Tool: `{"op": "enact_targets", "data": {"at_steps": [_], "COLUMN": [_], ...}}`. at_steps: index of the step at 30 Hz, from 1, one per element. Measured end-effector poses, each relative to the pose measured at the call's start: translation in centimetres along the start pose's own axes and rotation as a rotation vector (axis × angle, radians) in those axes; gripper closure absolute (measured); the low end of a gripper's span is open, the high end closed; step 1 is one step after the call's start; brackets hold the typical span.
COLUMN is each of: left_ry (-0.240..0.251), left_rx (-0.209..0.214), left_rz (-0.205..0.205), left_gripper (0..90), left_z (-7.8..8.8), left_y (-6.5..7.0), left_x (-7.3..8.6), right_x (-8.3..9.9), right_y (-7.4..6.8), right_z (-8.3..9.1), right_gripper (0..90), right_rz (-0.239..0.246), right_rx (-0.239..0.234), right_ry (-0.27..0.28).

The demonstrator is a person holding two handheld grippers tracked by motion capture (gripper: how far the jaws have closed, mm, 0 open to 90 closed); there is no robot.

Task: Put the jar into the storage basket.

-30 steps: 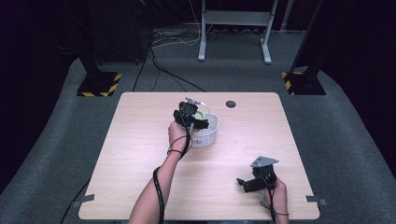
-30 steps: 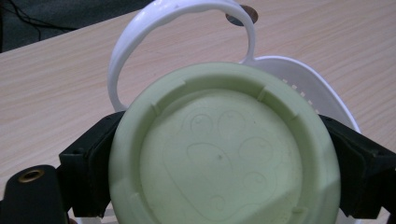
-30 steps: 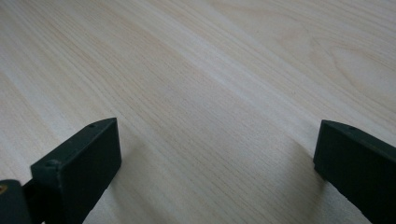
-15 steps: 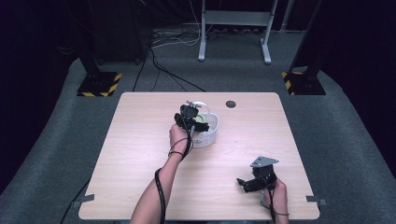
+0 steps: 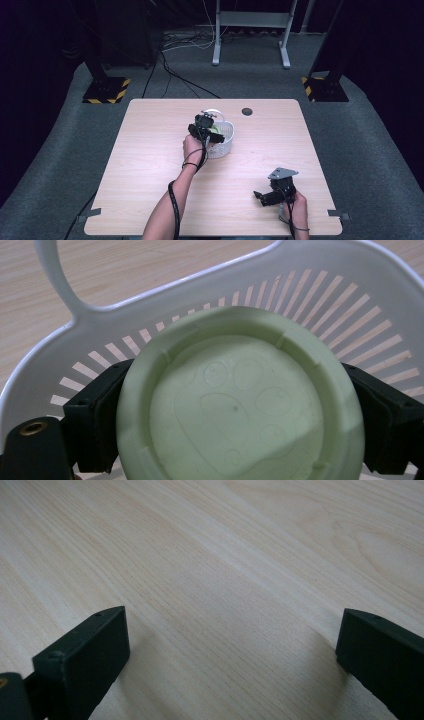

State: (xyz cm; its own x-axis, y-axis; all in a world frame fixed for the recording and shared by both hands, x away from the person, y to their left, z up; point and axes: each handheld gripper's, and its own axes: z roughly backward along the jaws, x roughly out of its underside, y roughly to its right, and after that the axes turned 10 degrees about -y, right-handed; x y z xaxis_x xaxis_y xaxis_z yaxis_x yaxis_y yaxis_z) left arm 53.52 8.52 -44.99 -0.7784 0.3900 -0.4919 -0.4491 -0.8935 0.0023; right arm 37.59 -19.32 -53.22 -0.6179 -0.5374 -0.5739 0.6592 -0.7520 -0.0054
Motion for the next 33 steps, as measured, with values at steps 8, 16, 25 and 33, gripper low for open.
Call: {"op": "enact_targets", "data": {"at_steps": [8, 16, 25, 33], "left_ry": [-0.029, -0.056, -0.089, -0.105], "left_rx": [0.0, 0.016, 0.021, 0.025], "left_rz": [-0.009, -0.003, -0.001, 0.002], "left_gripper": [11.7, 11.6, 11.4, 11.1], "left_z": [-0.34, -0.55, -0.67, -0.73], "left_y": [0.2, 0.19, 0.21, 0.09], "left_x": [-0.27, -0.57, -0.83, -0.87], "right_x": [0.0, 0.0, 0.0, -0.01], "right_y": [0.0, -0.01, 0.0, -0.01], "right_z": [0.0, 0.0, 0.0, 0.0], "right_gripper": [0.0, 0.0, 0.0, 0.0], "right_rz": [0.0, 0.0, 0.0, -0.001], "right_rx": [0.0, 0.001, 0.001, 0.0], "right_ry": [0.0, 0.0, 0.0, 0.0]}}
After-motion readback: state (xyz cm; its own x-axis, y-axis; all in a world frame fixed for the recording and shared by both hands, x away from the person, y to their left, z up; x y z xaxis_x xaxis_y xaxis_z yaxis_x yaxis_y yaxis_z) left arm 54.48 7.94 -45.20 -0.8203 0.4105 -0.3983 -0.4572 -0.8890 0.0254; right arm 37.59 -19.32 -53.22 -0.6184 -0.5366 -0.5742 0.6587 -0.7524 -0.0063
